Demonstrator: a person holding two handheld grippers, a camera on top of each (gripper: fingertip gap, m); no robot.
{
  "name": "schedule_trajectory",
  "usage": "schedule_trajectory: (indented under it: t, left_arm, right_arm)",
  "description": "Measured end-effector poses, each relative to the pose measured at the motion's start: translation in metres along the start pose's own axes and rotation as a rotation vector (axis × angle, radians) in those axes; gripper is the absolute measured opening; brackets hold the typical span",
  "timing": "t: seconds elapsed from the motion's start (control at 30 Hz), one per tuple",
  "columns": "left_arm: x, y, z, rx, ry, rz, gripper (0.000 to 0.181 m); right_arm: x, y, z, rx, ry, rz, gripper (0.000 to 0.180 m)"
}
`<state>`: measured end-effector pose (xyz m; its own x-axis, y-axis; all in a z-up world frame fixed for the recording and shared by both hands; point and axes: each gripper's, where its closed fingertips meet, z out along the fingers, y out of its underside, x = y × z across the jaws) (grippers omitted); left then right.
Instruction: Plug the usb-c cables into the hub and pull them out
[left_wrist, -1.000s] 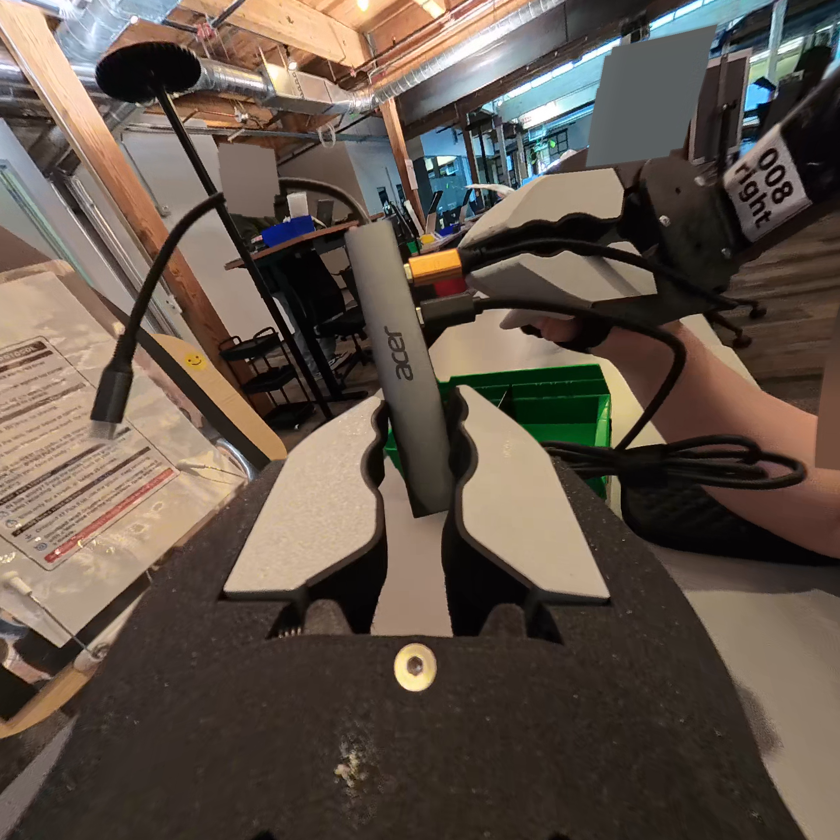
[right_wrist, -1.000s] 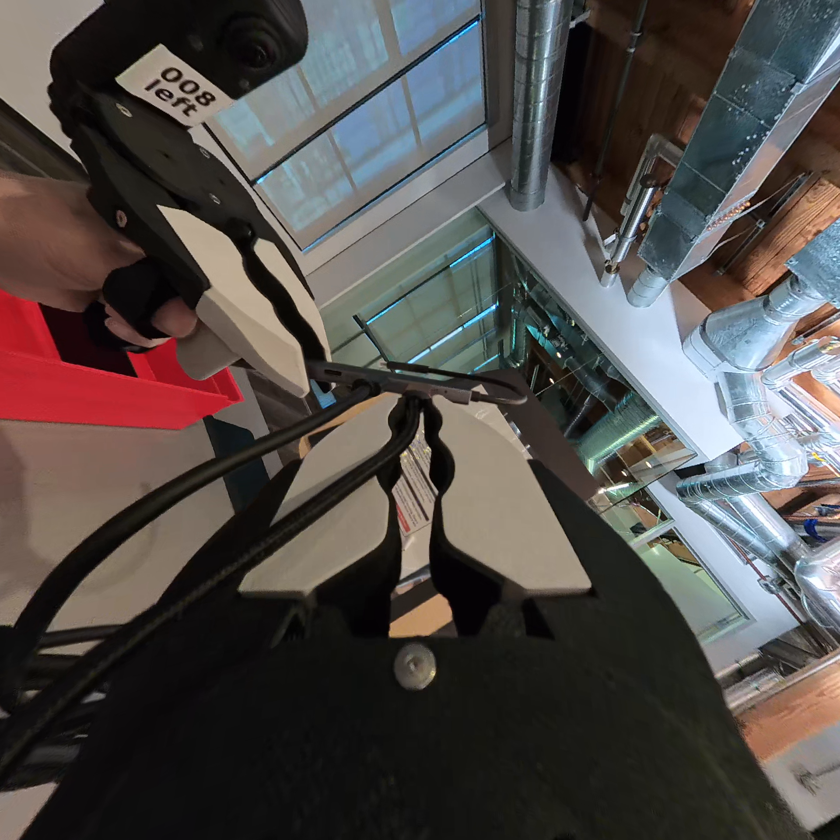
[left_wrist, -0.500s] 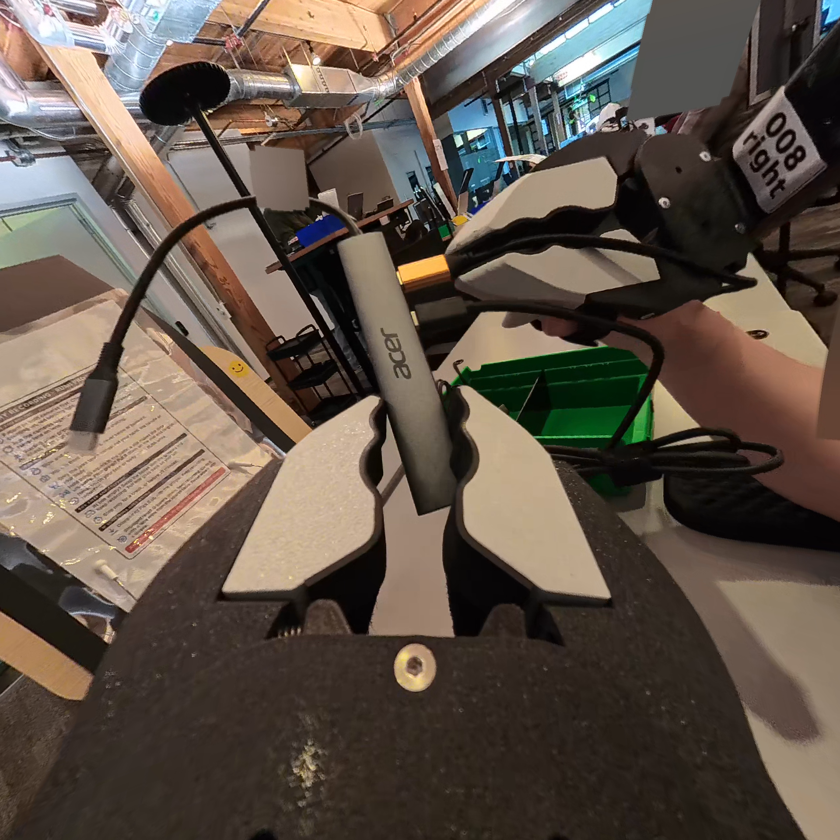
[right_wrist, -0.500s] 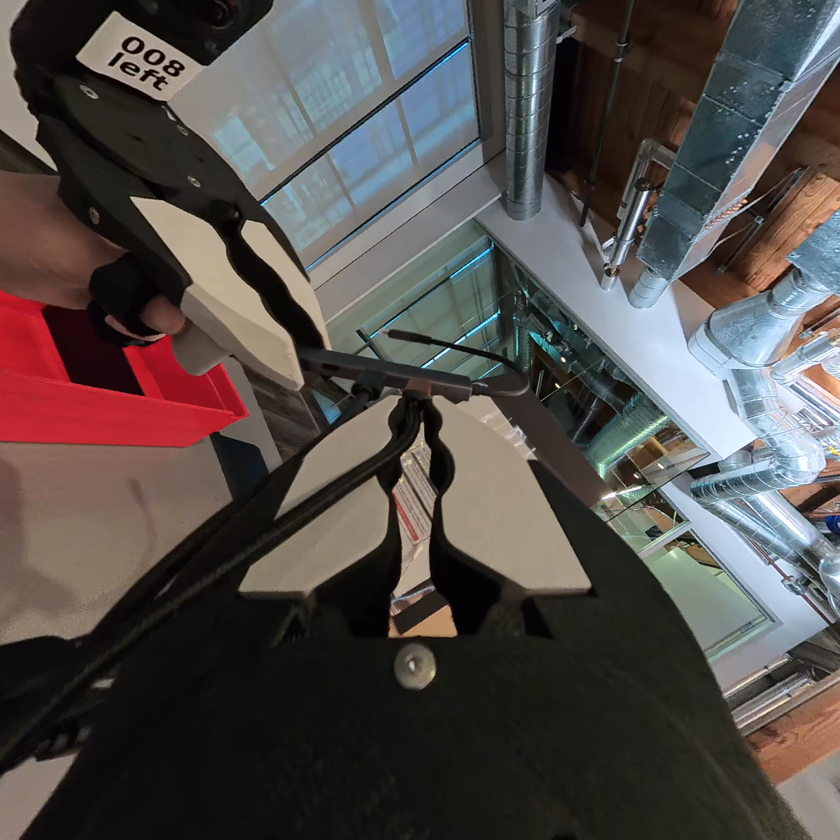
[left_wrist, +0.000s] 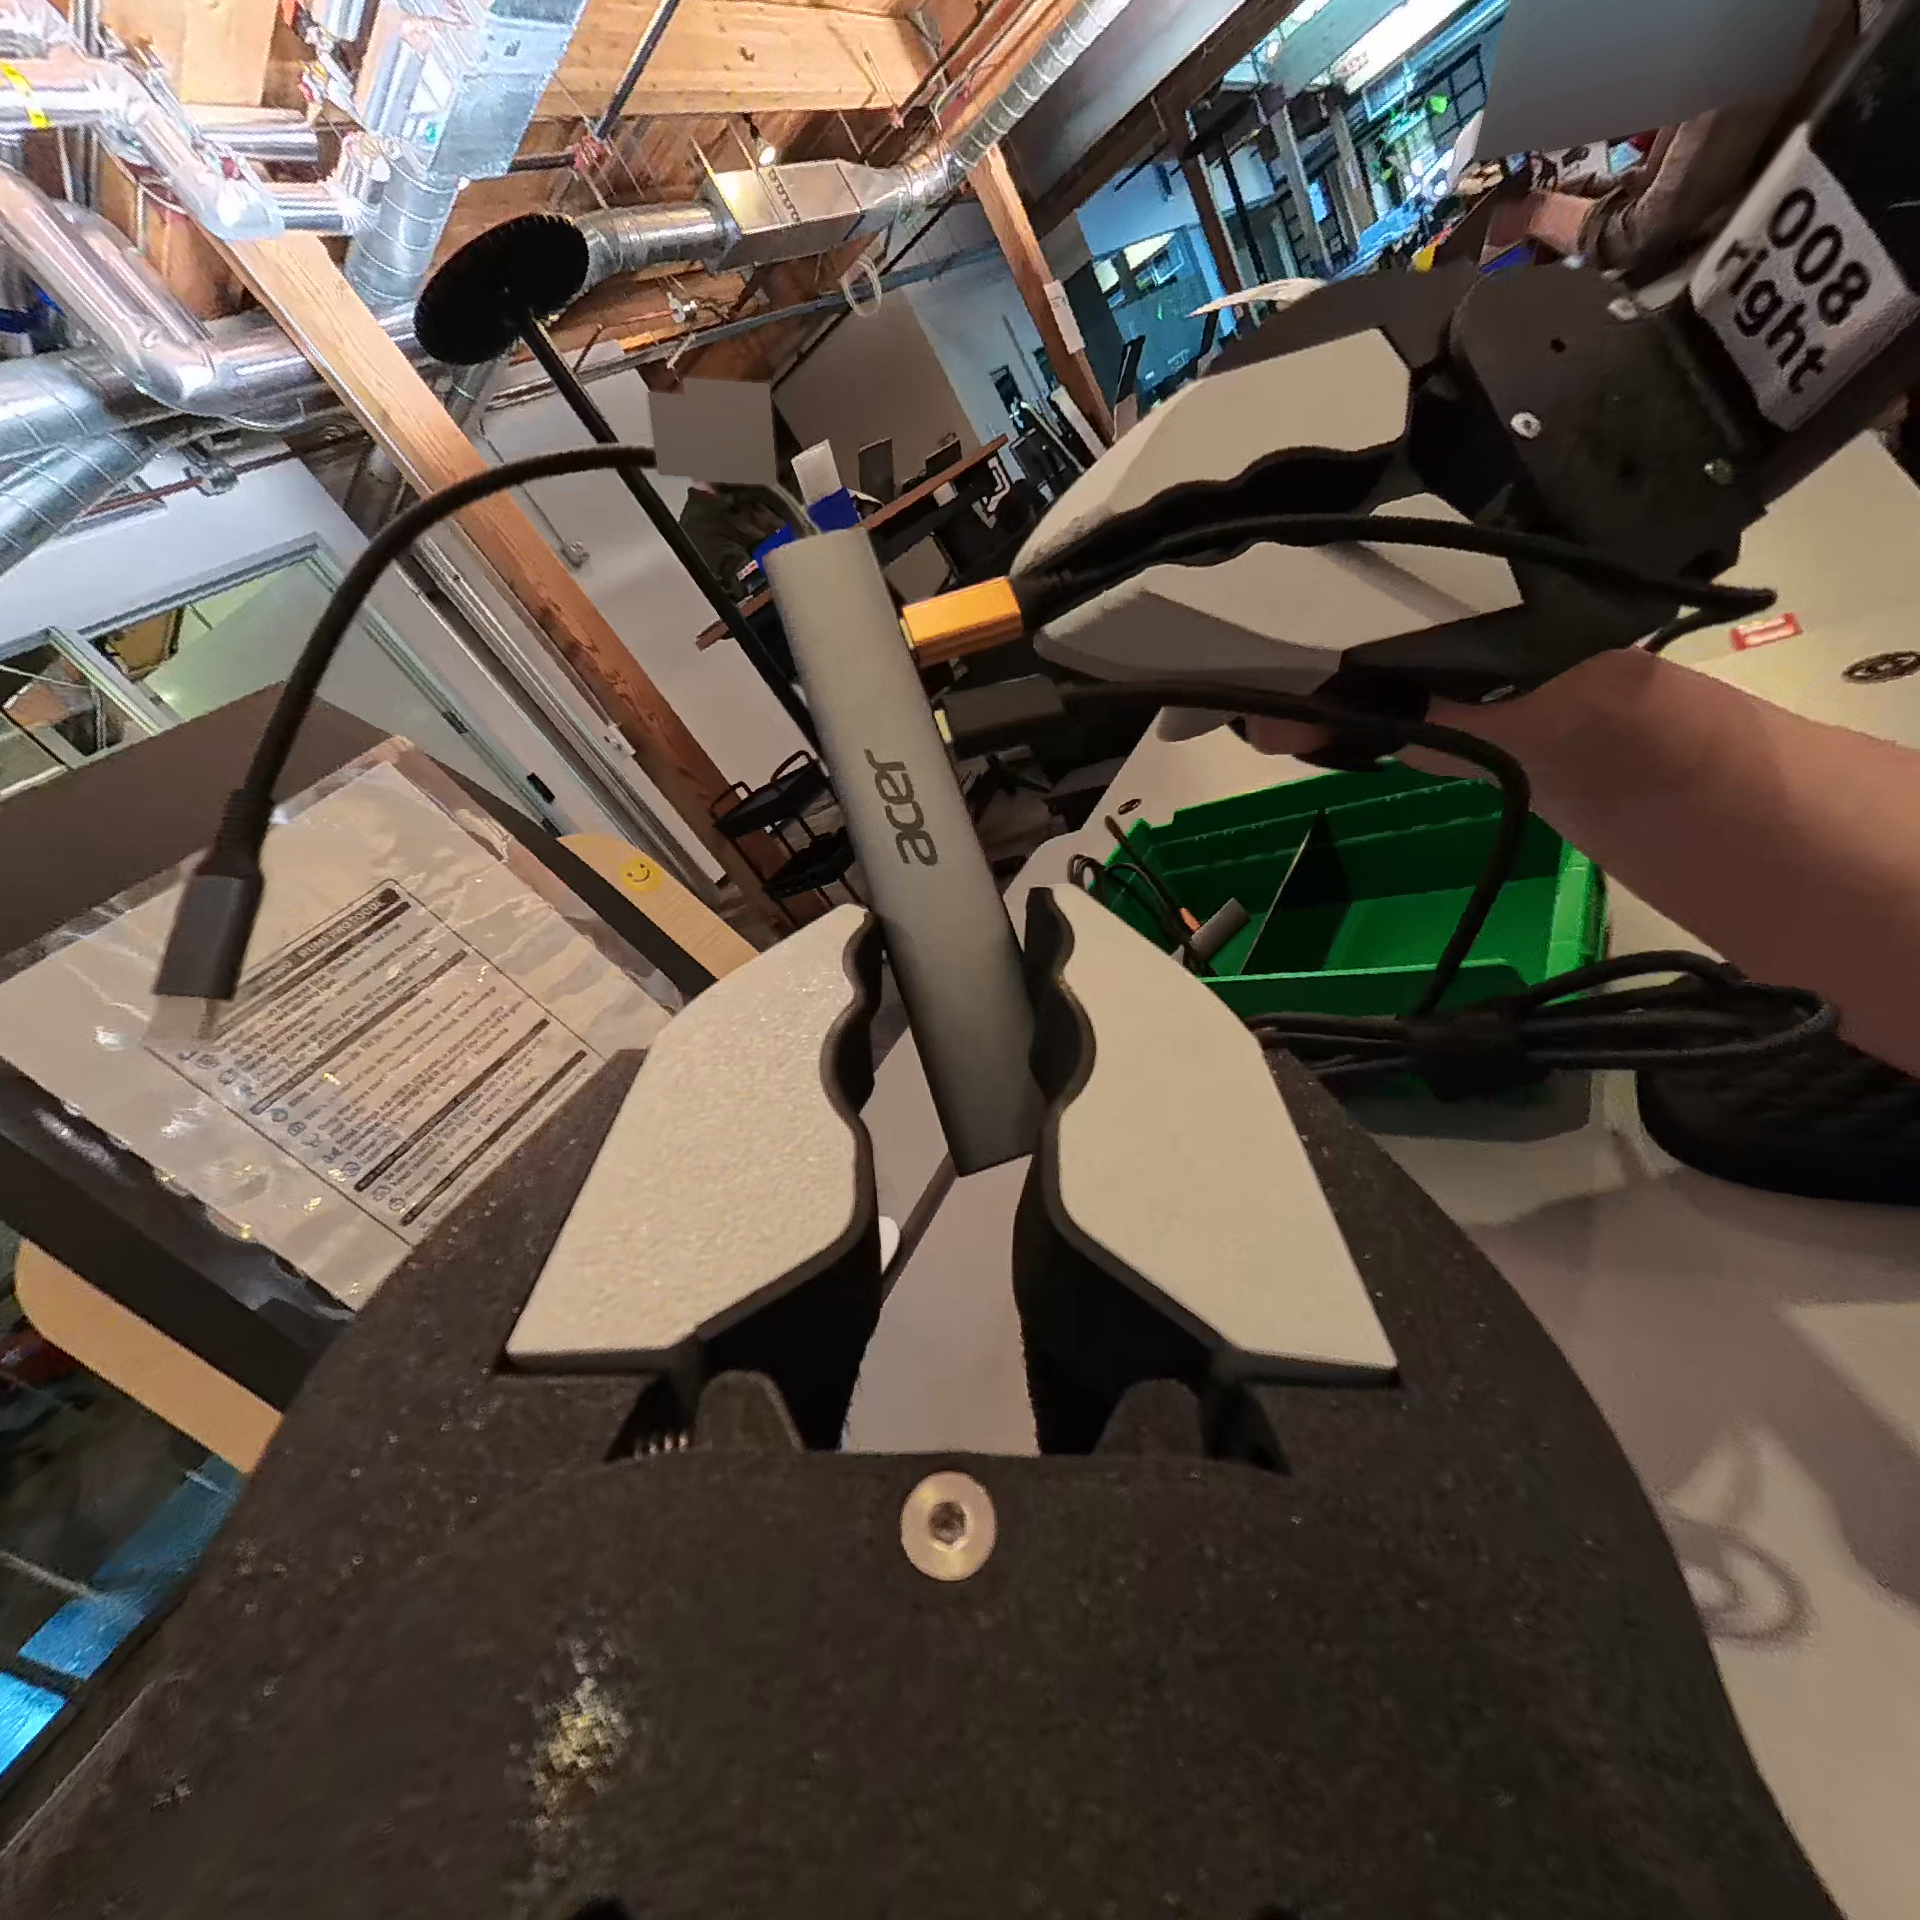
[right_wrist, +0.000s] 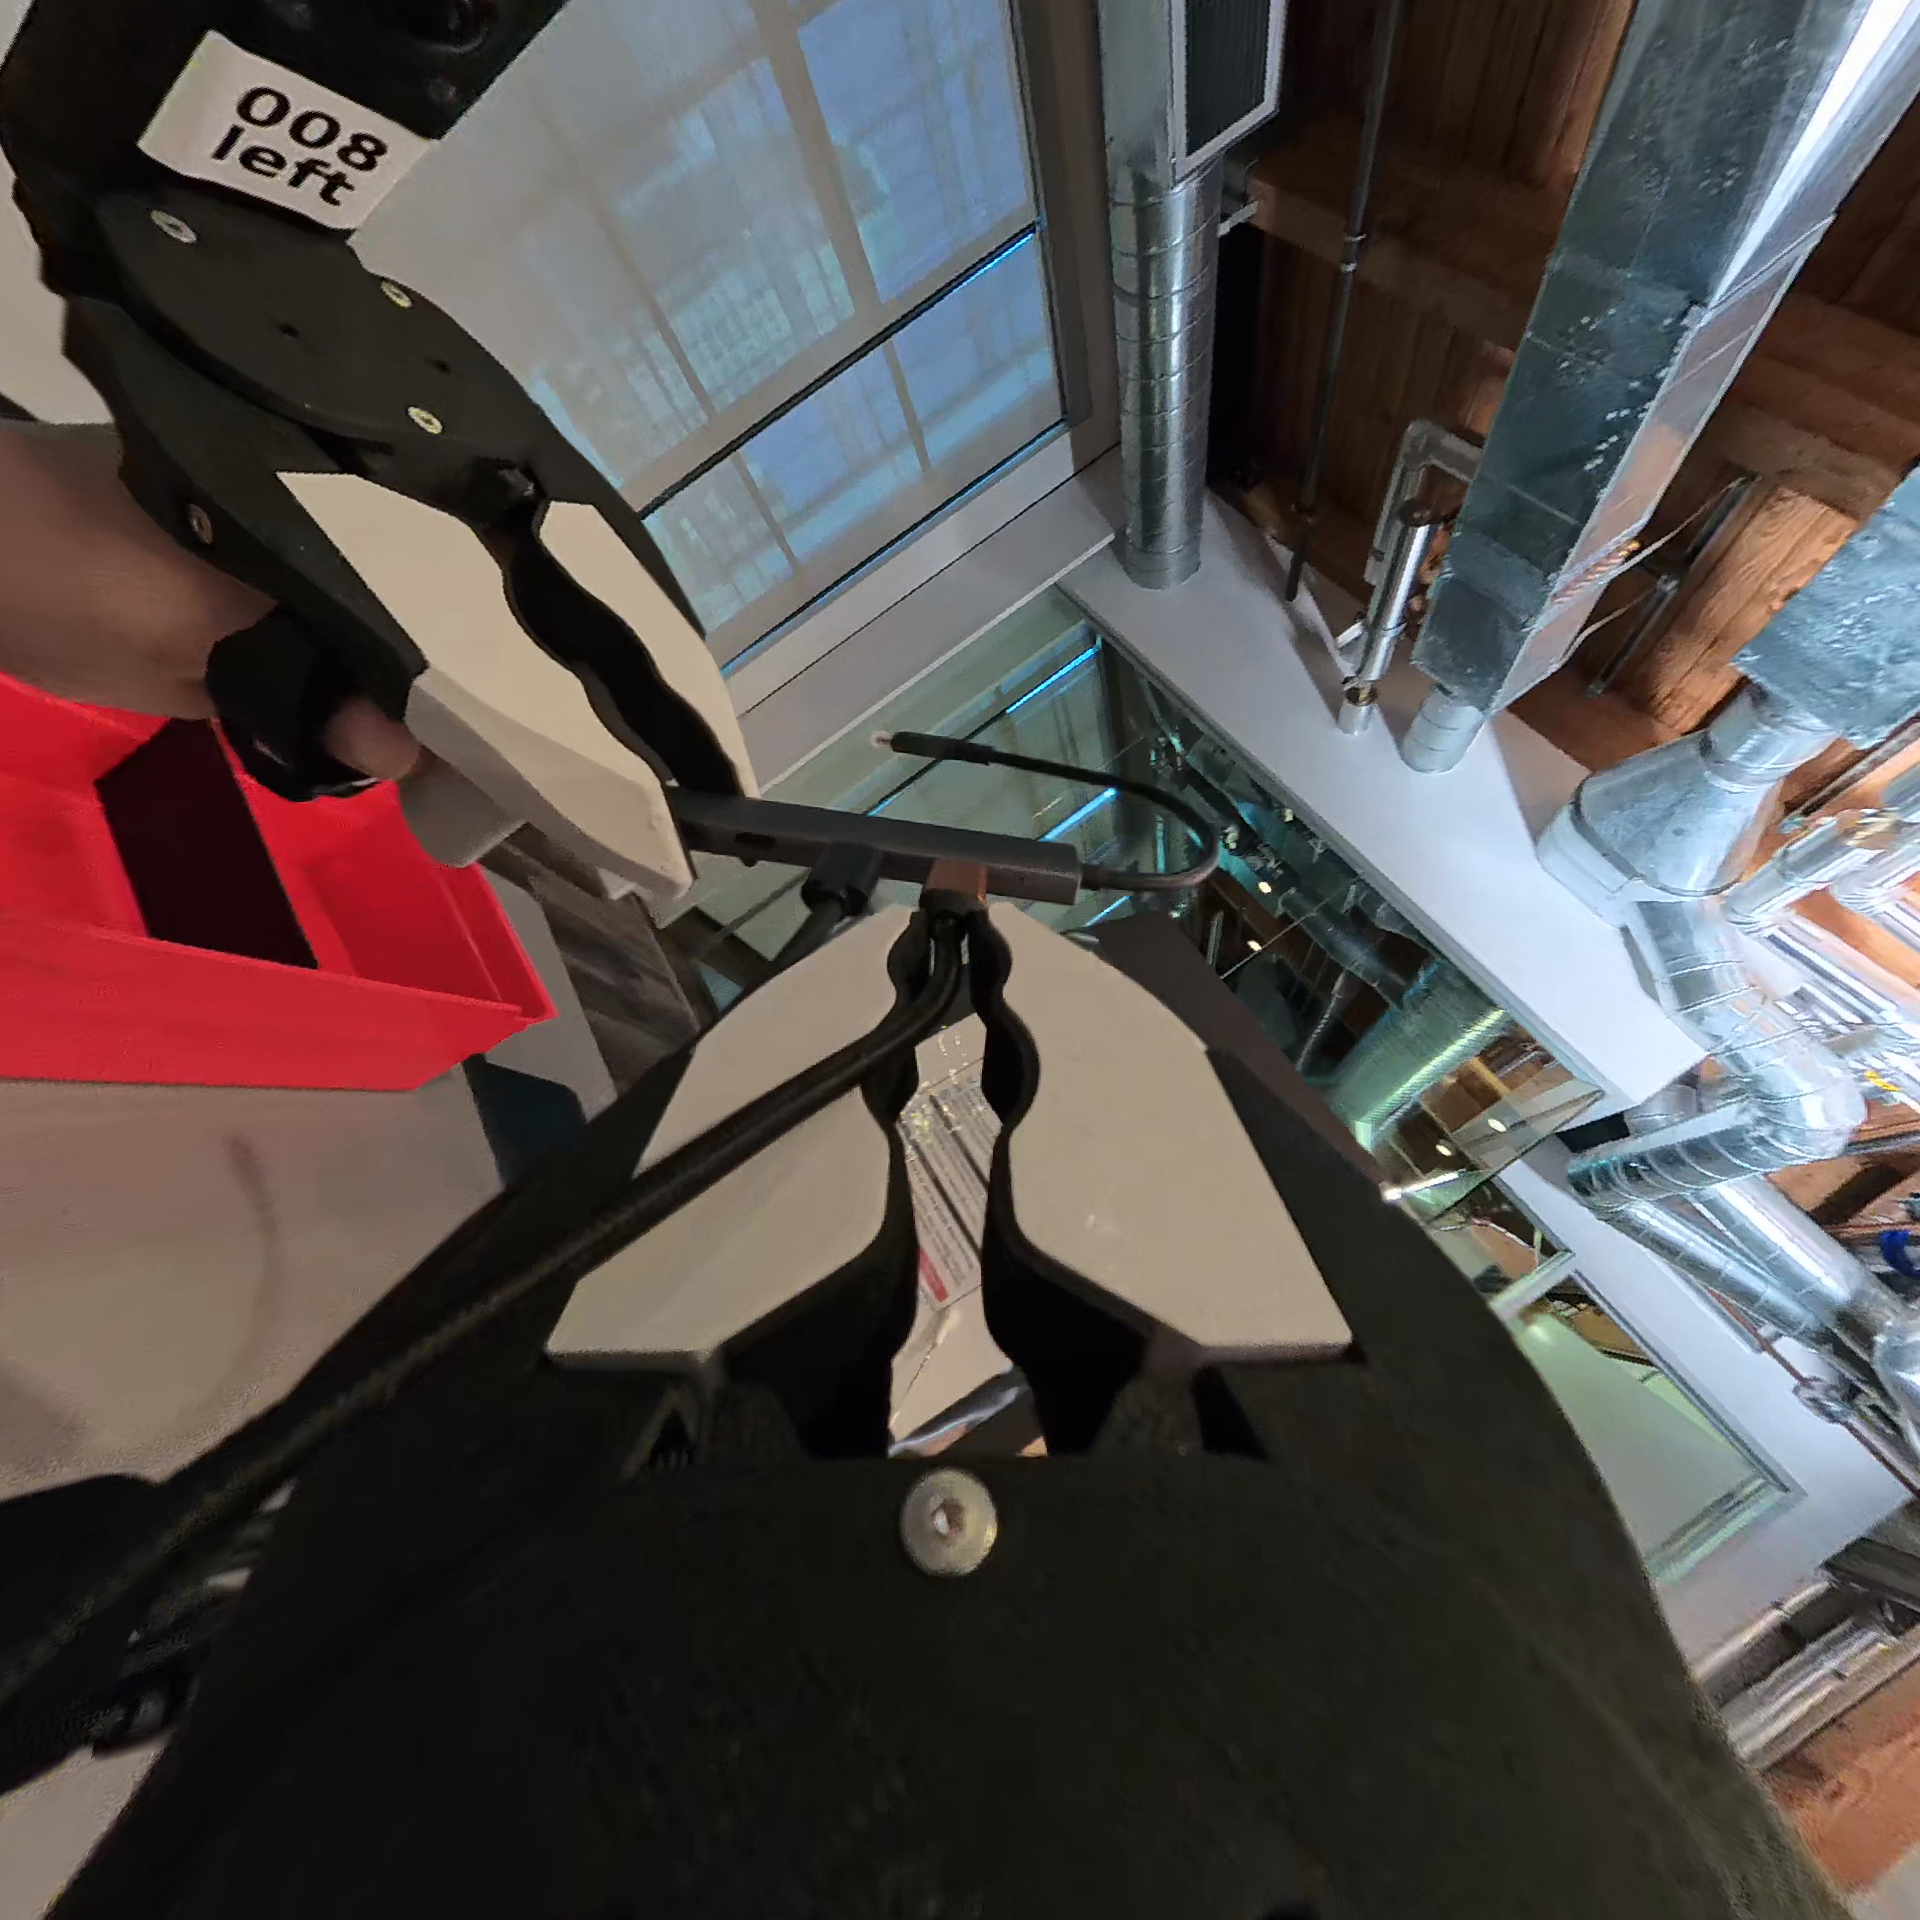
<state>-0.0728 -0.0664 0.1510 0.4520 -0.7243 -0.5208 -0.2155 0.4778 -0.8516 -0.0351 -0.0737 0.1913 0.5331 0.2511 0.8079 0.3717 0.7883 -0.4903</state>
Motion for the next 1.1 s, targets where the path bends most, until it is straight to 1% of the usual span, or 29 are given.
schedule_trajectory:
  t: [0.03,0.1,0.43,0.53,0.6,0.63,0.73,0.8,0.9,1.0,1.1]
  left_arm:
    - [-0.001,0.000,0.000,-0.009,-0.012,0.006,0.026]
    - [-0.003,0.001,0.000,-0.031,-0.039,0.035,0.026]
    - [0.000,-0.004,-0.003,-0.004,-0.017,0.045,0.026]
    - [-0.007,-0.004,-0.001,0.008,-0.057,0.011,0.025]
    - [-0.014,-0.004,-0.001,0.031,-0.068,-0.034,0.023]
    - [-0.017,-0.002,-0.003,0.028,-0.068,-0.042,0.023]
    - [-0.028,0.000,-0.013,0.017,-0.084,-0.067,0.023]
    - [-0.033,0.000,-0.017,0.011,-0.098,-0.070,0.022]
    - [-0.042,0.010,-0.020,-0.042,-0.146,-0.020,0.022]
    - [-0.046,0.016,-0.021,-0.058,-0.157,-0.001,0.023]
    - [-0.043,0.014,-0.023,-0.039,-0.128,0.025,0.022]
  right_arm:
    - [0.000,0.000,0.001,-0.002,0.016,-0.012,0.008]
    - [0.000,0.002,0.003,-0.013,0.026,-0.018,0.008]
    - [0.001,-0.005,0.000,0.045,0.011,0.037,0.008]
    - [0.003,-0.003,0.004,0.039,0.064,0.009,0.008]
    - [0.002,0.000,0.007,0.030,0.095,-0.054,0.009]
    - [-0.002,0.002,0.009,0.015,0.076,-0.067,0.014]
    - [-0.006,0.019,0.014,-0.072,0.034,-0.057,0.027]
    - [-0.018,0.030,0.015,-0.099,-0.050,-0.051,0.030]
    - [-0.027,0.044,0.013,-0.109,-0.120,-0.079,0.029]
    - [-0.040,0.069,0.007,-0.146,-0.227,-0.042,0.027]
    - [-0.038,0.104,0.005,-0.217,-0.215,-0.010,0.028]
